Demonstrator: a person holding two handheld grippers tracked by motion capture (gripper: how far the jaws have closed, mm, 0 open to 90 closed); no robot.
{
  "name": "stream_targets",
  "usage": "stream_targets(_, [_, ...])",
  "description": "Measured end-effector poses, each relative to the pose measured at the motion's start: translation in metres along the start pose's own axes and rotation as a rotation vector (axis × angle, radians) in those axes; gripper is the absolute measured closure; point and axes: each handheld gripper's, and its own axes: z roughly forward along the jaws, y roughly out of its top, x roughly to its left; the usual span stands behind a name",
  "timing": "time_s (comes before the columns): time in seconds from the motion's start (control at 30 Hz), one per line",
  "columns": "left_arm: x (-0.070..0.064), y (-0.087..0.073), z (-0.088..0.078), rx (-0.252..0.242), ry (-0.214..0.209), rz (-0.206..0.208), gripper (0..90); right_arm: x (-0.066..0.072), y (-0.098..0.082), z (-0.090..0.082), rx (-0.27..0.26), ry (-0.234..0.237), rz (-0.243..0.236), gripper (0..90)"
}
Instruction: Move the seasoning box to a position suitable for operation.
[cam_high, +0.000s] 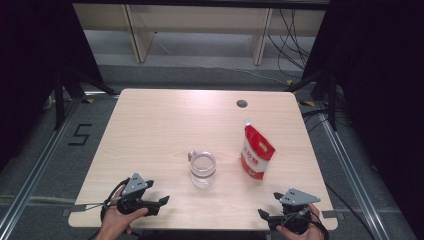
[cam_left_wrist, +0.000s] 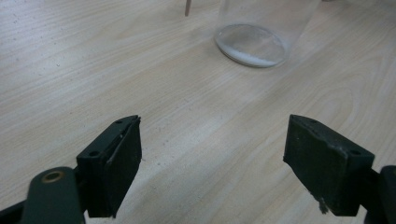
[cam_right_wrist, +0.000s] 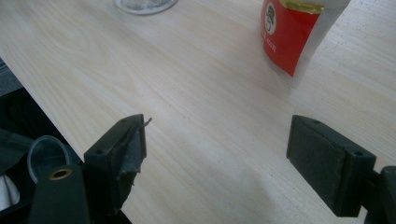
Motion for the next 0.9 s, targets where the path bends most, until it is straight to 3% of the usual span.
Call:
stream_targets(0.1, [-0.001,0.000,0.003,-0.025,-0.004,-0.037,18.8,-0.001,0.000,-0.001,-0.003,-0.015,-0.009,20.7])
stream_targets(0.13, [-0.001,0.000,0.002,-0.030,-0.006,-0.037,18.8,0.001,0.000,-0.001,0.007,-0.005,0.021,20.6])
stream_targets(0.2, [0.001,0.001,0.002,-0.034,-0.004,-0.020,18.8,0.001,0.000,-0.001,-0.004,-0.002,0.020,20.5])
stream_targets(0.23, [0.003,0.002,0.001,-0.008,0.004,0.008,18.8,-0.001,0.000,0.000,-0.007,0.000,-0.002,20.5])
stream_targets(0.27, [0.001,0.002,0.004,-0.036,0.005,-0.015,19.0,-0.001,0.000,0.001,-0.010,0.006,-0.008,20.4])
stream_targets(0.3, [0.002,0.002,0.004,-0.032,0.006,-0.023,19.2,-0.001,0.000,0.000,-0.007,-0.003,-0.001,20.4])
stream_targets(0.33, [0.001,0.003,0.004,-0.019,0.021,-0.026,19.3,-0.001,0.000,0.000,-0.007,-0.003,0.001,20.4])
stream_targets(0.4, [0.003,0.004,0.006,-0.036,0.010,-0.017,19.7,-0.001,0.001,0.001,-0.015,0.015,-0.011,20.4])
stream_targets(0.43, [0.007,0.004,0.005,-0.014,0.014,0.026,19.7,0.002,0.000,-0.001,-0.011,0.005,0.033,20.4])
stream_targets(0.47, [0.005,0.004,0.006,-0.013,0.014,0.010,19.7,-0.001,0.000,0.000,-0.024,-0.001,-0.001,20.5])
stream_targets(0.5, [0.004,0.004,0.007,-0.018,0.010,-0.027,19.7,-0.001,0.000,0.000,-0.022,0.000,0.000,20.5])
stream_targets(0.63, [0.006,0.007,0.010,-0.027,0.011,0.000,20.3,-0.003,0.000,-0.001,-0.033,0.000,0.004,20.5])
stream_targets(0.83, [0.007,0.010,0.012,-0.038,0.017,-0.023,21.2,-0.005,0.000,-0.001,-0.044,0.000,0.006,20.5])
stream_targets(0.87, [0.010,0.011,0.011,-0.027,0.013,0.005,21.3,-0.002,0.000,-0.002,-0.034,0.002,0.044,20.6])
stream_targets(0.9, [0.011,0.012,0.011,-0.019,0.011,0.007,21.3,-0.004,0.000,-0.002,-0.042,-0.007,0.014,20.7])
